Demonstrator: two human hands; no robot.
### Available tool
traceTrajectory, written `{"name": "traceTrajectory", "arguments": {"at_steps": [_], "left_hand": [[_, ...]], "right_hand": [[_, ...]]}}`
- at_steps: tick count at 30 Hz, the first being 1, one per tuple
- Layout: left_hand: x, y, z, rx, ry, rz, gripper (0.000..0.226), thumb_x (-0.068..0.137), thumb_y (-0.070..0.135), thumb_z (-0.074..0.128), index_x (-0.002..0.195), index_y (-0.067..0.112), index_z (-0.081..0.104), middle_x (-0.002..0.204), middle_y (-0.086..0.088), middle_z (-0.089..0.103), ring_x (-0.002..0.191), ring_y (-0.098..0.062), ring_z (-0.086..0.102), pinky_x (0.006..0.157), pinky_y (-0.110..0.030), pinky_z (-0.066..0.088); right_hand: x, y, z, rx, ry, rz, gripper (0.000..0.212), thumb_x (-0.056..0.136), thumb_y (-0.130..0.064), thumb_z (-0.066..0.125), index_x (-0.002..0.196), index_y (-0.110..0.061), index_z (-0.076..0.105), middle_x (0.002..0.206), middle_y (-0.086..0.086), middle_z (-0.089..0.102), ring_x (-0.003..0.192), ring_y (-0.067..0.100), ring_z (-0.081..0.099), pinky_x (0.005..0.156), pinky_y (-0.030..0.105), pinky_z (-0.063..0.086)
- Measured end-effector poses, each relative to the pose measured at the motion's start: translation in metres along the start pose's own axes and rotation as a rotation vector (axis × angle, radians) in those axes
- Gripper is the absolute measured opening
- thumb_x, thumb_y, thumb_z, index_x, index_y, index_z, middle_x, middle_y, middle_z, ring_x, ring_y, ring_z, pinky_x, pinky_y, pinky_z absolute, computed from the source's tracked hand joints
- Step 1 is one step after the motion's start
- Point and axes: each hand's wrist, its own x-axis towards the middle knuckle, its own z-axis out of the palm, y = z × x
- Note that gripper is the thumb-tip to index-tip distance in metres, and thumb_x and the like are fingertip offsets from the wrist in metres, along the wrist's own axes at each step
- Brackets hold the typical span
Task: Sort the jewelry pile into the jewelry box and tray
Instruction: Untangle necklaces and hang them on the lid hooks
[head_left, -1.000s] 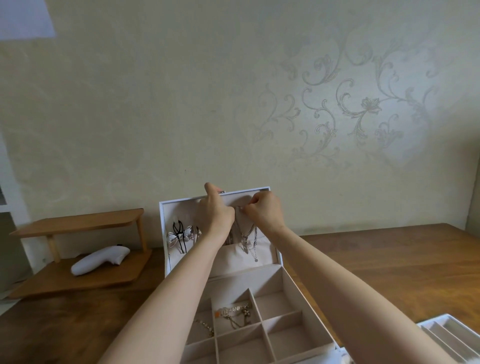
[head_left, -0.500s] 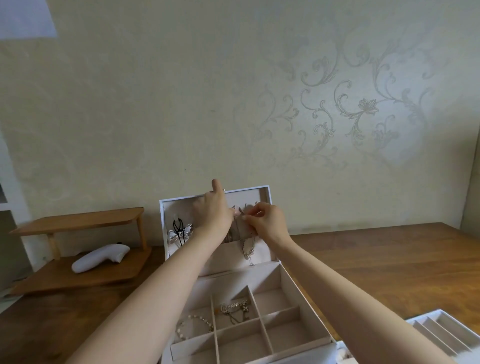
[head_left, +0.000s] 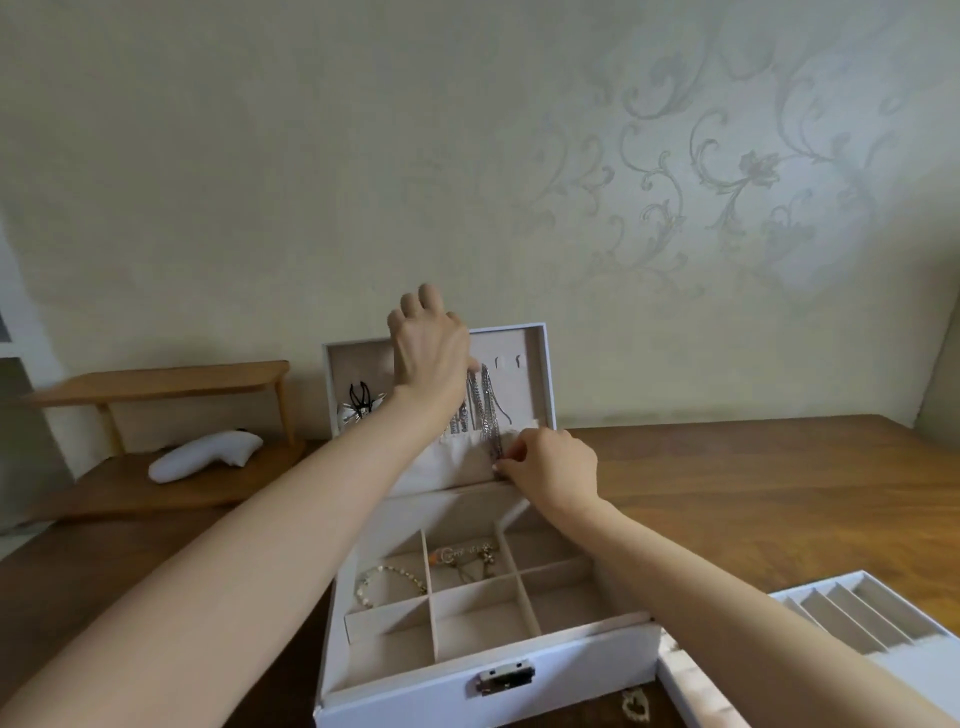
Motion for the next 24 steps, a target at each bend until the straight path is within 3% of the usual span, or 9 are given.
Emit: {"name": "traceTrajectory", "arguments": {"at_steps": [3,5,8,13,16,21,24], "left_hand": [[-0.002,-0.003,0.005,-0.019,0.078,0.094,0.071,0.069,0.066,0.063,0.115,0.012,0.060,0.126,-0.009,0.038,0.118,-0.026,0.034,0.102,-0.039,0.026],[-0.002,-0.003,0.013,-0.128,0.047,0.156,0.076,0.069,0.065,0.064,0.117,0.008,0.051,0.121,-0.009,0.046,0.115,-0.026,0.040,0.106,-0.041,0.021],[0.000,-0.002,0.024,-0.312,-0.015,0.133,0.071,0.070,0.055,0.071,0.116,0.008,0.043,0.115,-0.009,0.057,0.110,-0.026,0.049,0.094,-0.035,0.031],[0.006,-0.003,0.029,-0.369,-0.028,0.125,0.067,0.071,0.051,0.072,0.118,0.010,0.048,0.118,-0.006,0.056,0.114,-0.024,0.048,0.090,-0.034,0.033],[0.008,-0.004,0.030,-0.362,-0.033,0.123,0.065,0.072,0.050,0.071,0.118,0.010,0.049,0.118,-0.006,0.056,0.114,-0.025,0.049,0.089,-0.035,0.034],[0.008,-0.007,0.031,-0.356,-0.014,0.152,0.060,0.077,0.050,0.068,0.120,0.011,0.048,0.119,-0.006,0.057,0.113,-0.026,0.050,0.088,-0.035,0.035],[0.007,-0.011,0.031,-0.365,-0.036,0.186,0.060,0.080,0.049,0.066,0.122,0.010,0.048,0.121,-0.007,0.057,0.114,-0.026,0.050,0.088,-0.035,0.036]], "right_hand": [[-0.002,-0.004,0.004,-0.049,-0.005,-0.029,0.027,0.082,-0.046,0.066,0.083,-0.019,0.068,0.089,0.002,0.069,0.089,0.024,0.063,0.063,0.027,0.037],[-0.002,-0.005,0.006,-0.020,-0.024,-0.043,0.024,0.082,-0.042,0.066,0.082,-0.018,0.067,0.089,0.002,0.069,0.088,0.023,0.063,0.062,0.027,0.035],[-0.001,-0.004,0.009,0.041,-0.031,-0.029,0.011,0.080,-0.030,0.064,0.075,-0.021,0.063,0.086,0.000,0.067,0.086,0.023,0.062,0.061,0.026,0.034],[0.001,0.003,0.003,0.488,-0.037,0.093,0.011,0.072,-0.008,0.064,0.067,-0.018,0.060,0.069,-0.003,0.065,0.072,0.017,0.061,0.062,0.025,0.045],[-0.001,0.009,-0.002,0.777,-0.101,0.169,0.017,0.072,0.003,0.070,0.067,-0.008,0.058,0.062,0.007,0.064,0.052,0.018,0.058,0.052,0.025,0.051],[-0.003,0.013,-0.001,1.072,-0.186,0.246,0.019,0.074,0.007,0.073,0.079,-0.008,0.063,0.069,0.011,0.065,0.058,0.023,0.061,0.053,0.029,0.053],[-0.004,0.013,-0.002,1.127,-0.202,0.274,0.017,0.078,0.007,0.069,0.073,-0.008,0.064,0.069,0.010,0.065,0.059,0.022,0.063,0.055,0.029,0.054]]}}
